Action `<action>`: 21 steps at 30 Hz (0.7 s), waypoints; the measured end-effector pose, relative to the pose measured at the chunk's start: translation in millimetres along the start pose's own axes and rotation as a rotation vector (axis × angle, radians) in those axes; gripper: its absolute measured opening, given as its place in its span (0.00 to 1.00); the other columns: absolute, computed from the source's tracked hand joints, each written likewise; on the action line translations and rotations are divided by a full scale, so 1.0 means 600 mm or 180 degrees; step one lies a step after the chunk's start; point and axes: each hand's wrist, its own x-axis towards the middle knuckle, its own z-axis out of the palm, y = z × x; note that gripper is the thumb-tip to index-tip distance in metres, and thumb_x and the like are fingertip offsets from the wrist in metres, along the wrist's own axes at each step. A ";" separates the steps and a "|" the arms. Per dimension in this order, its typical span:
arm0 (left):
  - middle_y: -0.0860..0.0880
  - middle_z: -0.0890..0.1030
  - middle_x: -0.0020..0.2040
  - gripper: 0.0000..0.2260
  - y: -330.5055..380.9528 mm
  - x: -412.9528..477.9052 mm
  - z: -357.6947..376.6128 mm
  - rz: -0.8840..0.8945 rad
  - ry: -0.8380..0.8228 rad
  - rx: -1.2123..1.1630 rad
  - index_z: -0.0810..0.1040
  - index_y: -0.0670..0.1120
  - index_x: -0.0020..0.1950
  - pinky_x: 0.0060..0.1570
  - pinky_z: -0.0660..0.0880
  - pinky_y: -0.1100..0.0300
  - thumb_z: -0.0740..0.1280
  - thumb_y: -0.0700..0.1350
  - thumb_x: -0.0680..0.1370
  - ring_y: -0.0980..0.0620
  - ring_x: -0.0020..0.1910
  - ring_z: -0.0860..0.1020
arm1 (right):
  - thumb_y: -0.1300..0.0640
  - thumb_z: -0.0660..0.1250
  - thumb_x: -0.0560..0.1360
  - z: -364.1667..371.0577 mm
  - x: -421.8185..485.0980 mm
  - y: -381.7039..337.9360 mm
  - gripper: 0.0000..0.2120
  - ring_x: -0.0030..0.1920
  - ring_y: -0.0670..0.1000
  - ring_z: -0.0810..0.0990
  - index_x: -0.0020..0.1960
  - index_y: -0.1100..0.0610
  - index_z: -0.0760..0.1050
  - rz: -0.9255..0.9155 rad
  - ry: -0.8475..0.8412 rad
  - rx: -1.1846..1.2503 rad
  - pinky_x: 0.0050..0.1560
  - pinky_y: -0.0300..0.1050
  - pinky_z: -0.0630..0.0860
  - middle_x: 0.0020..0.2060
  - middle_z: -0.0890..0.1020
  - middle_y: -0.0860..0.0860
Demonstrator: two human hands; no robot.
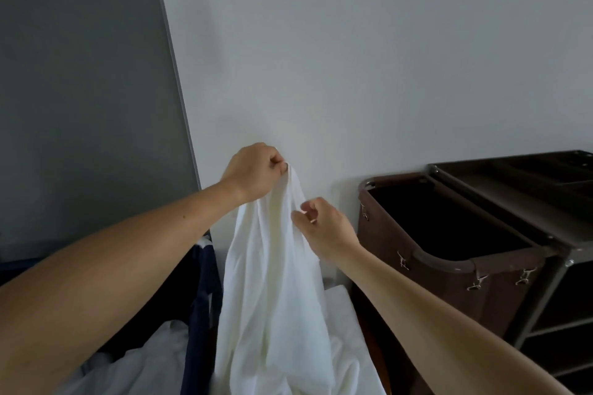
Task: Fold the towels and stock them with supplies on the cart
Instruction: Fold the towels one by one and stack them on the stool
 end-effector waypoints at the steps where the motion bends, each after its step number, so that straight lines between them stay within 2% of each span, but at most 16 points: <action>1: 0.54 0.76 0.44 0.08 0.005 -0.003 0.003 0.0039 -0.0002 0.0006 0.83 0.46 0.48 0.48 0.68 0.59 0.66 0.47 0.80 0.52 0.45 0.75 | 0.40 0.61 0.76 0.002 0.007 -0.006 0.14 0.44 0.44 0.77 0.55 0.48 0.72 0.0000 0.0048 -0.0093 0.41 0.44 0.72 0.41 0.75 0.38; 3: 0.53 0.76 0.45 0.08 0.009 -0.006 0.002 0.0047 0.0014 0.0025 0.83 0.46 0.48 0.48 0.67 0.59 0.66 0.47 0.80 0.51 0.45 0.75 | 0.44 0.61 0.76 0.004 0.014 -0.007 0.11 0.38 0.46 0.76 0.45 0.51 0.70 0.0010 0.0096 -0.0288 0.36 0.45 0.71 0.37 0.76 0.42; 5: 0.51 0.78 0.46 0.08 0.003 -0.007 -0.007 -0.0023 0.0043 0.0050 0.83 0.45 0.49 0.49 0.68 0.58 0.66 0.47 0.81 0.50 0.47 0.76 | 0.46 0.63 0.77 0.005 0.009 0.010 0.11 0.36 0.47 0.76 0.40 0.50 0.71 0.0062 0.0007 -0.0147 0.35 0.44 0.71 0.34 0.77 0.45; 8: 0.49 0.80 0.50 0.10 -0.020 -0.005 -0.023 -0.0175 0.0050 0.0130 0.84 0.43 0.50 0.50 0.69 0.58 0.66 0.47 0.81 0.48 0.51 0.77 | 0.47 0.67 0.77 -0.001 -0.013 0.051 0.07 0.36 0.44 0.76 0.43 0.48 0.74 0.0124 -0.0355 0.0071 0.34 0.39 0.70 0.37 0.79 0.44; 12: 0.48 0.83 0.52 0.10 -0.045 0.002 -0.027 -0.0310 0.0026 0.0166 0.84 0.43 0.51 0.49 0.70 0.57 0.66 0.47 0.81 0.47 0.53 0.79 | 0.50 0.65 0.76 -0.008 -0.048 0.106 0.05 0.37 0.46 0.76 0.43 0.49 0.73 0.0340 -0.0787 -0.0021 0.35 0.41 0.71 0.38 0.79 0.47; 16: 0.47 0.84 0.51 0.10 -0.080 0.012 -0.037 -0.0537 0.0138 0.0236 0.84 0.42 0.49 0.45 0.68 0.57 0.66 0.47 0.80 0.48 0.47 0.78 | 0.47 0.64 0.79 -0.038 -0.086 0.165 0.09 0.36 0.44 0.76 0.43 0.50 0.74 0.0651 -0.0953 -0.0198 0.31 0.33 0.69 0.38 0.78 0.47; 19: 0.49 0.84 0.49 0.10 -0.100 0.013 -0.038 -0.0669 0.0204 0.0253 0.83 0.42 0.47 0.43 0.67 0.57 0.67 0.47 0.80 0.52 0.42 0.74 | 0.47 0.63 0.81 -0.081 -0.103 0.194 0.08 0.44 0.46 0.80 0.49 0.51 0.77 0.0863 -0.0935 -0.0074 0.38 0.35 0.72 0.45 0.81 0.48; 21: 0.52 0.82 0.45 0.11 -0.105 0.012 -0.033 -0.0688 0.0196 0.0298 0.83 0.42 0.45 0.42 0.67 0.57 0.67 0.48 0.80 0.52 0.42 0.74 | 0.49 0.63 0.82 -0.108 -0.110 0.199 0.08 0.46 0.48 0.80 0.50 0.52 0.77 0.0906 -0.0886 0.0167 0.40 0.34 0.72 0.46 0.81 0.48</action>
